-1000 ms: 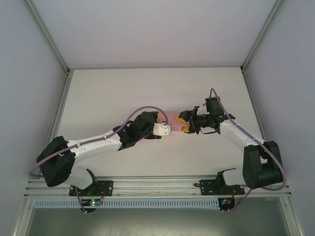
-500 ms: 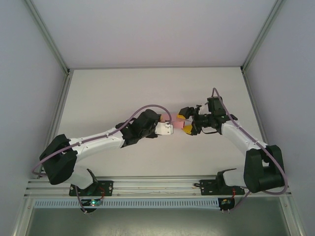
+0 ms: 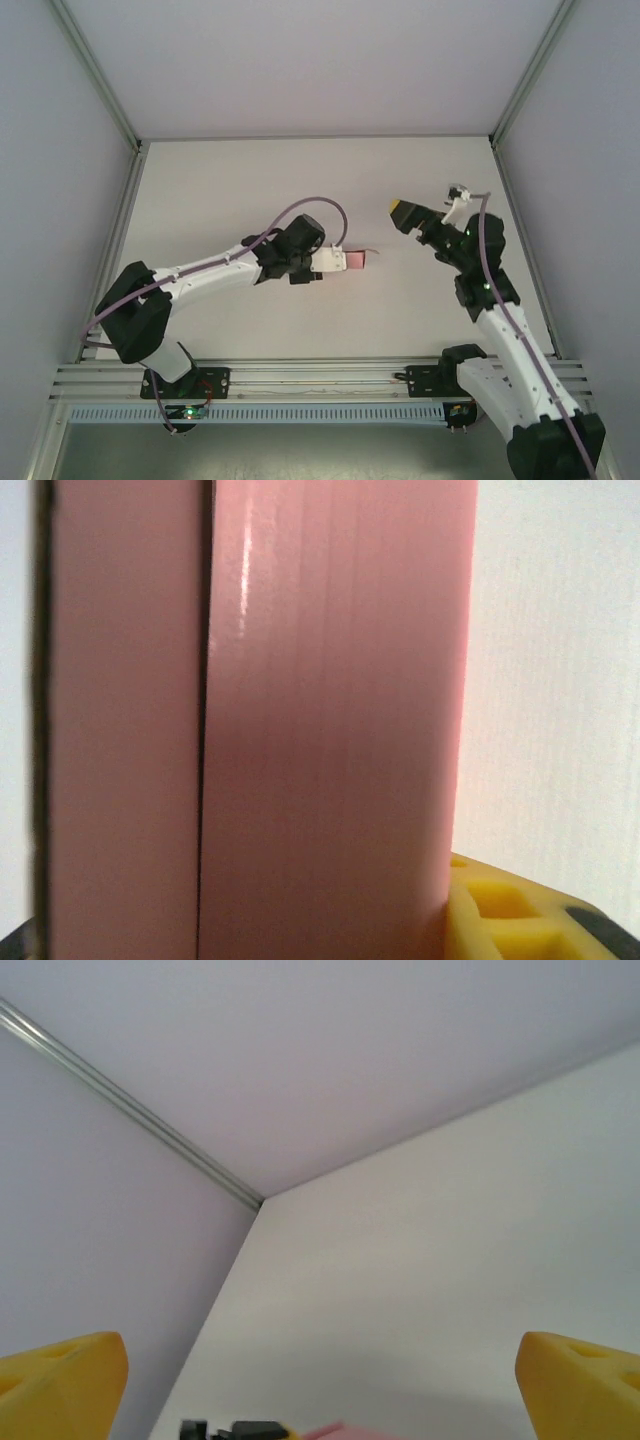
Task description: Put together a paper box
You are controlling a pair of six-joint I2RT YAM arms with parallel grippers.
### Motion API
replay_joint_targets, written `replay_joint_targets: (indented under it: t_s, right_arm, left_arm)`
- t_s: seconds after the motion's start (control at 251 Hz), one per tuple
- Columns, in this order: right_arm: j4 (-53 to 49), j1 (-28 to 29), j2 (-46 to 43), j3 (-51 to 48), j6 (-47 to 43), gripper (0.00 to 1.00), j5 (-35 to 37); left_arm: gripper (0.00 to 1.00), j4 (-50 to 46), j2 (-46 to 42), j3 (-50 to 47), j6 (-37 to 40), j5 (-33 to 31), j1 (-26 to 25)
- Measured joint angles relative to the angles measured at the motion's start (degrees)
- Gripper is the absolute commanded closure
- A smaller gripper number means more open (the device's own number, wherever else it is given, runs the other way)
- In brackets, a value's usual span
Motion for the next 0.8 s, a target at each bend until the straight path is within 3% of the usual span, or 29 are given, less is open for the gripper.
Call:
replay_joint_targets:
  t_s: [0.283,0.347,0.407,0.615,0.798]
  right_arm:
    - [-4.11,0.96,1.9,1.77,-14.67,0.02,-3.63]
    - [-5.64,2.64,3.58,2.34,-19.17,0.07,-5.35]
    - [-6.95,5.16,5.31,2.58,-24.39,0.12,-6.8]
    - [-14.99,15.52,14.45,7.37,-39.63,0.18,-6.73]
    - [-19.98,16.98,21.03,11.3,-45.48,0.26,-2.03]
  left_arm:
    - [0.63,-8.2,2.6,5.01,-2.54,10.29,6.14]
    - [0.63,-9.38,3.41,5.01,-2.54,11.8,6.71]
    - [0.63,-10.16,4.15,5.01,-2.49,12.61,7.1]
    - [0.62,-12.66,7.13,7.65,-2.25,13.51,7.23]
    - [0.6,-13.03,8.33,8.76,-2.23,13.51,7.23]
